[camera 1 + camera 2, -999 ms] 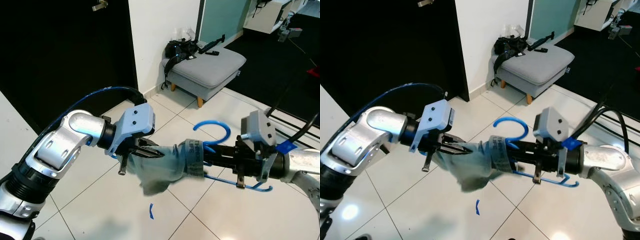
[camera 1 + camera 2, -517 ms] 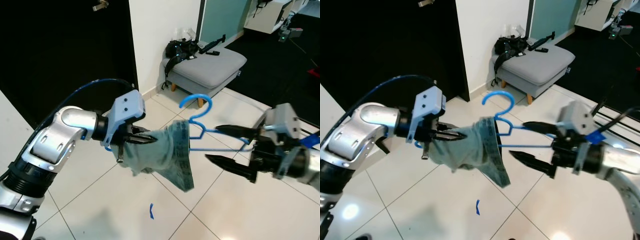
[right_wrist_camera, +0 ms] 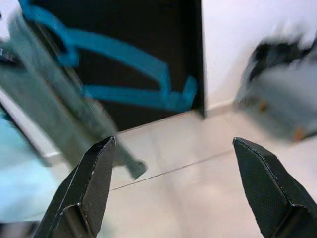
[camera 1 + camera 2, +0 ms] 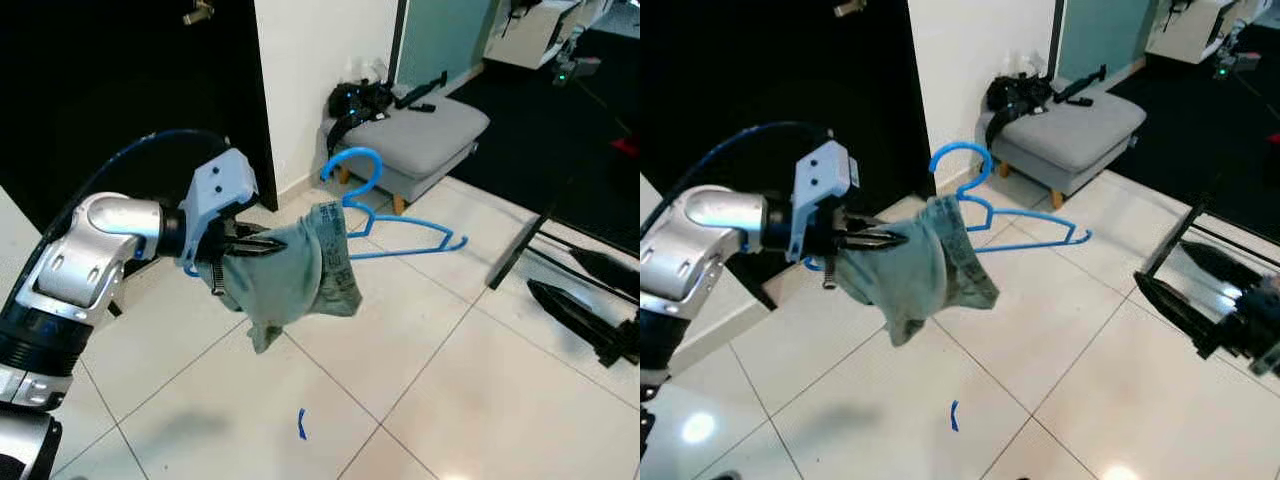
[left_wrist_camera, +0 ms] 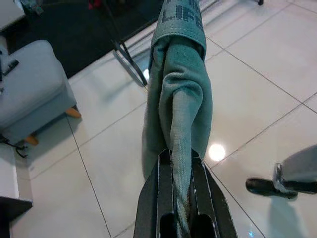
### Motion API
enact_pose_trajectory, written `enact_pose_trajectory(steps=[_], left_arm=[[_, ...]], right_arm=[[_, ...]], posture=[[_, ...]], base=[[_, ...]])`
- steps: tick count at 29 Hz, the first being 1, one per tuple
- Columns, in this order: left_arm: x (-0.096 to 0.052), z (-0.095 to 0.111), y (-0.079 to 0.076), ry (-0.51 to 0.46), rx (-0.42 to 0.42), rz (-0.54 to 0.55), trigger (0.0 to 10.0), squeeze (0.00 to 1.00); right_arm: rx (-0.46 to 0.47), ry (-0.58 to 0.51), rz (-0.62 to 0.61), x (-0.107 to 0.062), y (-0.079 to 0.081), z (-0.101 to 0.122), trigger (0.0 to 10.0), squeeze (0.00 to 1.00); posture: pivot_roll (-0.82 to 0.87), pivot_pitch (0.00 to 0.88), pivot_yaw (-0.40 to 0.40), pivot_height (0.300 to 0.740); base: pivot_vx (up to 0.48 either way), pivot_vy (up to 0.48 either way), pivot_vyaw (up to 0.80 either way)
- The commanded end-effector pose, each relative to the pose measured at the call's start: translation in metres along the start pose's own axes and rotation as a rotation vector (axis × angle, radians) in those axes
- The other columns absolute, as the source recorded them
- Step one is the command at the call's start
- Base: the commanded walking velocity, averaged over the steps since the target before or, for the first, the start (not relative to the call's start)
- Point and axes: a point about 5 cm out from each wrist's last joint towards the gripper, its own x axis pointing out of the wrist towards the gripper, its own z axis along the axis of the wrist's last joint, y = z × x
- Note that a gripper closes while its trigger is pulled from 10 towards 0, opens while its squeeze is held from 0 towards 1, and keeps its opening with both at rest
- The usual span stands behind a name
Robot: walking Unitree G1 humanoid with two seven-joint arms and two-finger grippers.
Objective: Hang hanger
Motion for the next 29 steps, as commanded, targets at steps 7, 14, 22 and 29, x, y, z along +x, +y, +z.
enact_pose_trajectory(steps=[7, 14, 22, 29], left_arm=[[-0.004, 0.042, 0.009, -0.239, 0.061, -0.005, 6.1, 0.0], [-0.009, 0.06, 0.018, -0.35, 0.078, 0.041, 10.0, 0.0], [-0.01, 0.079, 0.016, -0.44, 0.107, 0.013, 10.0, 0.0], [-0.001, 0.079, 0.002, -0.438, 0.152, -0.076, 10.0, 0.0]], right_arm=[[0.251, -0.018, -0.021, 0.023, 0.015, -0.043, 10.0, 0.0], [0.369, -0.035, -0.047, 0.03, 0.018, -0.057, 10.0, 0.0], [0.385, -0.006, -0.059, 0.036, 0.022, -0.067, 10.0, 0.0], [0.419, -0.104, -0.021, 0.049, 0.026, -0.053, 10.0, 0.0]], posture=[[-0.02, 0.135, 0.06, 0.74], [-0.02, 0.13, 0.058, 0.74], [-0.02, 0.128, 0.063, 0.74], [-0.02, 0.124, 0.066, 0.74]], base=[[0.0, 0.0, 0.0], [0.0, 0.0, 0.0], [0.0, 0.0, 0.0], [0.0, 0.0, 0.0]])
